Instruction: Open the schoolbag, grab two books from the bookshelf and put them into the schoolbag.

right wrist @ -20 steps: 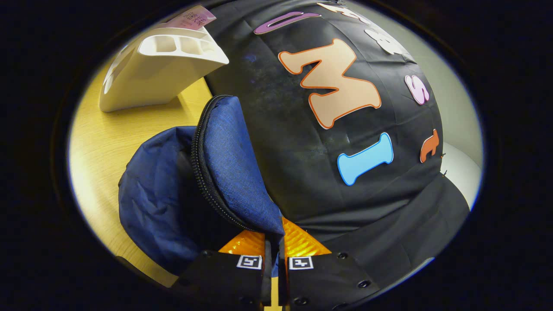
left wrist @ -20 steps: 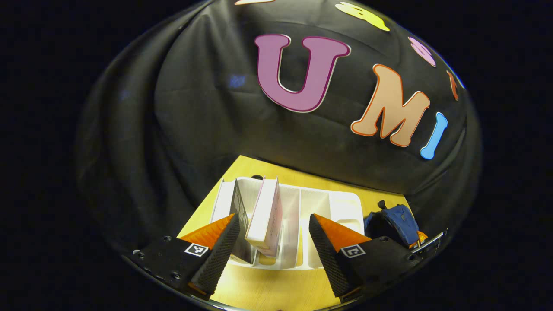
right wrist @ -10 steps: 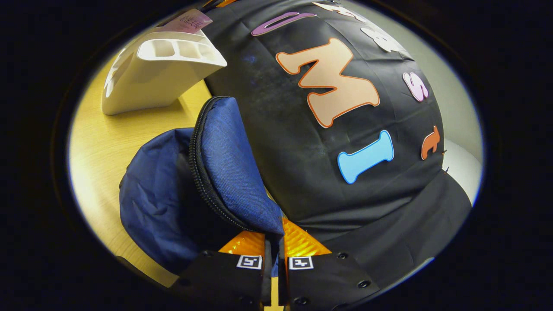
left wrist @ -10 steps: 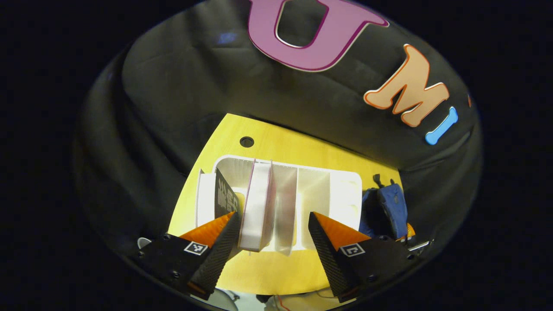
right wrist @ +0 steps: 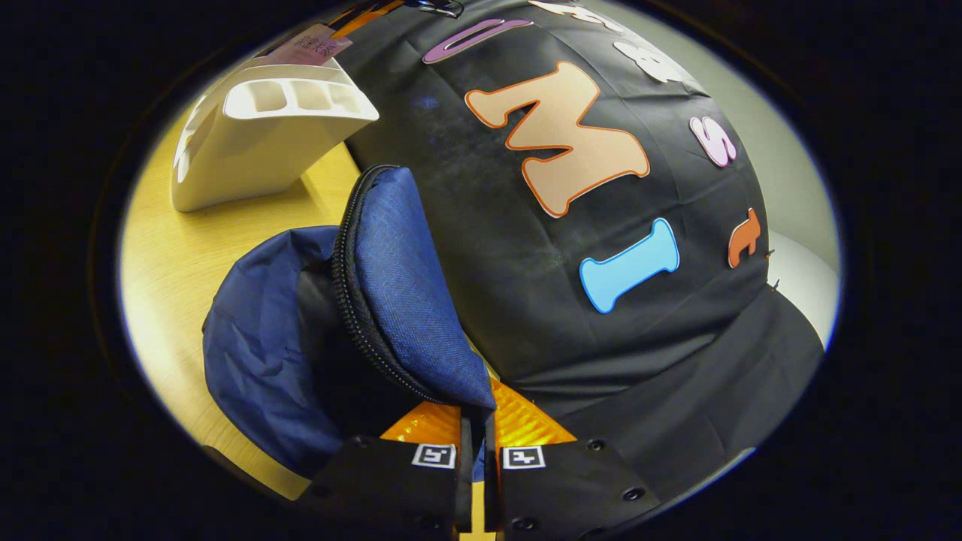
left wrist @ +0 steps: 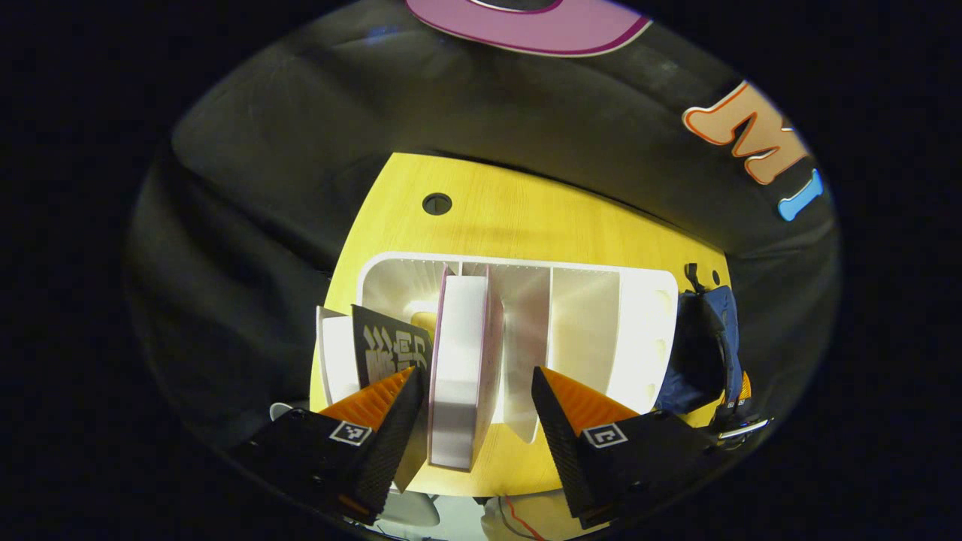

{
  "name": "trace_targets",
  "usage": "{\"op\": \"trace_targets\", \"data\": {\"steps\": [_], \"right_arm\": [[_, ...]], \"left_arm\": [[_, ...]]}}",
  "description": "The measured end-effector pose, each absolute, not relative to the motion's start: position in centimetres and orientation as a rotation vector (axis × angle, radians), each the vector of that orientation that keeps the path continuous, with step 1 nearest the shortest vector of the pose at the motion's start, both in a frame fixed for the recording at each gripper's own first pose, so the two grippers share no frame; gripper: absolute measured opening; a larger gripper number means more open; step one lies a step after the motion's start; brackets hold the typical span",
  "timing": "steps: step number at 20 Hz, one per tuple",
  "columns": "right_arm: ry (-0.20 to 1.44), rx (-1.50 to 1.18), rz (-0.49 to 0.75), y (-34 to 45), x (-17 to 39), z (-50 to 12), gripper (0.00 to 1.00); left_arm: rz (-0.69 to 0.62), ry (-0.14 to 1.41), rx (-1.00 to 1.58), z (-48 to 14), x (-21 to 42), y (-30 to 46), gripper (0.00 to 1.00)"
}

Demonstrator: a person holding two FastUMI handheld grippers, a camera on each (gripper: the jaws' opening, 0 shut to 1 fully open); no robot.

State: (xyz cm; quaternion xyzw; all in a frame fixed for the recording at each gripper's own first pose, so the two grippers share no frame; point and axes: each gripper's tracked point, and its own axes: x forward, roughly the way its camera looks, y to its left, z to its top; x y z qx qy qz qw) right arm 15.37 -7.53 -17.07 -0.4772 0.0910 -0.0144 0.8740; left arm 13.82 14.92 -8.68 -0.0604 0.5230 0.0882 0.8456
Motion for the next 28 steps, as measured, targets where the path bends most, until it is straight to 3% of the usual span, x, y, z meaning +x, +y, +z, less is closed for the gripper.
{"op": "trace_targets", "data": {"steps": [3,4,5,8,9,11,12,14,18,28], "right_arm": [[0.192,-0.995,-0.032,-7.7,15.3,-17.1,0.09],[0.194,-0.995,-0.031,-7.7,15.3,-17.1,0.08],[0.195,-0.995,-0.031,-7.7,15.2,-17.0,0.08],[0.198,-0.985,-0.036,-7.8,15.3,-17.0,0.08],[0.200,-0.983,-0.036,-7.7,15.3,-16.9,0.08],[0.201,-0.981,-0.036,-7.7,15.4,-16.9,0.07],[0.201,-0.982,-0.035,-7.7,15.5,-16.8,0.07],[0.202,-0.980,-0.037,-7.8,15.4,-16.8,0.07],[0.203,-0.977,-0.040,-7.9,15.5,-16.7,0.07],[0.208,-0.977,-0.046,-7.6,15.5,-16.9,0.07]], "left_arm": [[0.191,1.161,-0.148,-10.1,14.2,15.0,0.78],[0.185,1.170,-0.154,-10.5,14.4,14.8,0.80],[0.178,1.179,-0.159,-10.8,14.6,14.6,0.73],[0.172,1.198,-0.171,-11.4,15.0,13.9,0.66],[0.175,1.204,-0.172,-11.7,15.2,13.9,0.55],[0.172,1.223,-0.179,-12.3,15.5,13.6,0.48],[0.187,1.237,-0.180,-12.8,15.4,13.6,0.54],[0.192,1.268,-0.160,-13.2,15.4,13.7,0.39],[0.189,1.298,-0.178,-14.2,15.6,13.0,0.43],[0.204,1.372,-0.113,-16.1,15.3,12.8,0.40]]}}
